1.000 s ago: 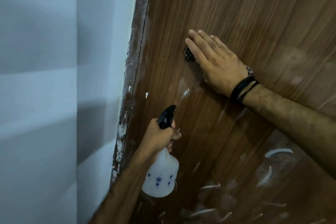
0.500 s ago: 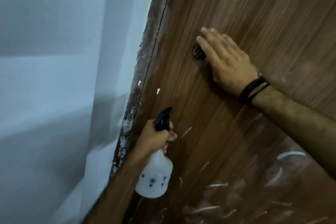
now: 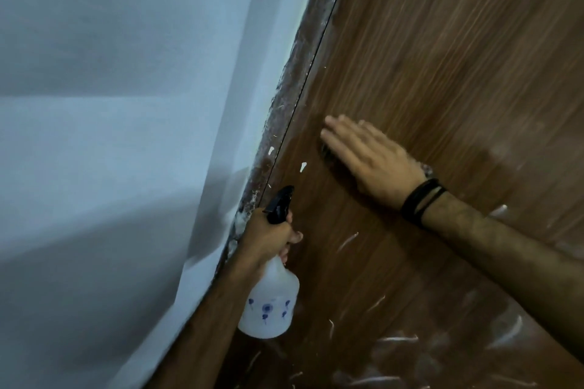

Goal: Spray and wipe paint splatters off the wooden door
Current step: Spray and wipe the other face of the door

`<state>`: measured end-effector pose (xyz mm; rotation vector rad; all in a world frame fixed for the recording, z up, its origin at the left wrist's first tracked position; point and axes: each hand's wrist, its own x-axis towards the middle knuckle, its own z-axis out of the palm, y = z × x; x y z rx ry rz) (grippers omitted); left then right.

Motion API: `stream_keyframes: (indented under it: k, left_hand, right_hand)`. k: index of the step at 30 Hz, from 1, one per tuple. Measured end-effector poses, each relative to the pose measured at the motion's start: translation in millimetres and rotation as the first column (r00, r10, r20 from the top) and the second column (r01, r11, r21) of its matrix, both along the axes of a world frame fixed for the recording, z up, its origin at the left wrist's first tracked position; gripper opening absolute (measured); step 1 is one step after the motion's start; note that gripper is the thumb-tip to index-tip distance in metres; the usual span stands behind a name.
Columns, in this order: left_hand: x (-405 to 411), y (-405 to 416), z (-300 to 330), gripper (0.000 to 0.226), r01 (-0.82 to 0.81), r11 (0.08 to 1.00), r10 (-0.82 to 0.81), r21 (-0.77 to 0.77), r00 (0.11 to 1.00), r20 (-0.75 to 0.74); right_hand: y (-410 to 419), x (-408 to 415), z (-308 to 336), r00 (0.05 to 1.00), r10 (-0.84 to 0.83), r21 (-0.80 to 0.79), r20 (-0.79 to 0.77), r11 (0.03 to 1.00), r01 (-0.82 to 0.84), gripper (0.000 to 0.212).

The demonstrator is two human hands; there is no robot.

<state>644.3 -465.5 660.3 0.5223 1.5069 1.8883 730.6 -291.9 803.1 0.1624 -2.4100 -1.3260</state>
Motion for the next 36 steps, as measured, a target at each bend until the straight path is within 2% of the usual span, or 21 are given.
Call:
stream_keyframes:
  k: [3, 5, 7, 12, 14, 16, 19, 21, 23, 26, 28, 30, 32, 36]
  left_hand:
    - [0, -1, 3, 0.022, 0.019, 1.000, -0.019, 0.022, 1.000, 0.003]
    - [0, -2, 3, 0.021, 0.048, 0.999, -0.048, 0.026, 0.999, -0.015]
    - [-2, -3, 0, 0.022, 0.054, 0.998, -0.054, 0.025, 0.998, -0.010]
    - [-4, -13, -9, 0.021, 0.024, 1.000, -0.024, -0.005, 1.000, 0.012]
    - [-8, -18, -13, 0.021, 0.010, 1.000, -0.010, 0.000, 1.000, 0.013]
    - [-11, -21, -14, 0.021, 0.017, 1.000, -0.017, -0.001, 1.000, 0.001]
    - [-12, -22, -13, 0.021, 0.043, 0.999, -0.043, 0.002, 0.999, -0.005]
    - [-11, -20, -11, 0.022, 0.058, 0.998, -0.058, 0.011, 0.998, -0.004]
    - [-10, -20, -11, 0.022, 0.060, 0.998, -0.060, 0.020, 0.998, -0.001]
    - [-8, -23, -13, 0.023, 0.059, 0.998, -0.059, 0.026, 0.998, 0.016]
    - [-5, -25, -15, 0.022, 0.064, 0.998, -0.064, 0.022, 0.998, 0.019]
    - [-1, -27, -14, 0.022, 0.083, 0.996, -0.084, 0.011, 0.996, 0.007]
    - [3, -27, -11, 0.022, 0.105, 0.994, -0.105, 0.006, 0.994, -0.003]
    - [13, -15, -3, 0.021, 0.134, 0.991, -0.133, 0.005, 0.991, -0.015]
  right_hand:
    - [-10, -19, 23, 0.987, -0.017, -0.073, -0.160, 0.997, 0.005, 0.071]
    - [-11, -28, 16, 0.984, -0.009, -0.064, -0.176, 0.998, -0.003, 0.071]
    - [-9, -34, -5, 0.993, 0.030, -0.016, -0.113, 0.999, -0.032, 0.068]
    - [-8, -33, -71, 0.977, 0.037, 0.093, 0.211, 0.994, -0.058, 0.059]
    - [-8, -33, -66, 0.971, 0.041, 0.085, 0.234, 0.994, -0.062, 0.059]
    - [-10, -41, -38, 0.989, 0.073, 0.040, 0.131, 0.996, -0.079, 0.060]
    - [-17, -56, 11, 0.991, 0.057, -0.031, -0.119, 0.998, -0.061, 0.069]
    - [-20, -60, 21, 0.986, 0.030, -0.033, -0.165, 0.999, -0.036, 0.072]
    - [-18, -59, 10, 0.991, 0.058, 0.002, -0.119, 0.998, -0.058, 0.064]
    - [-11, -50, -35, 0.994, 0.100, 0.093, 0.044, 0.990, -0.104, 0.061]
    - [-9, -40, -68, 0.981, 0.083, 0.128, 0.175, 0.986, -0.106, 0.058]
    - [-7, -30, -82, 0.971, 0.039, 0.146, 0.236, 0.986, -0.075, 0.055]
    - [-5, -24, -71, 0.984, 0.042, 0.118, 0.175, 0.991, -0.063, 0.055]
    - [-5, 2, -25, 0.992, 0.025, -0.048, -0.127, 0.998, -0.031, 0.060]
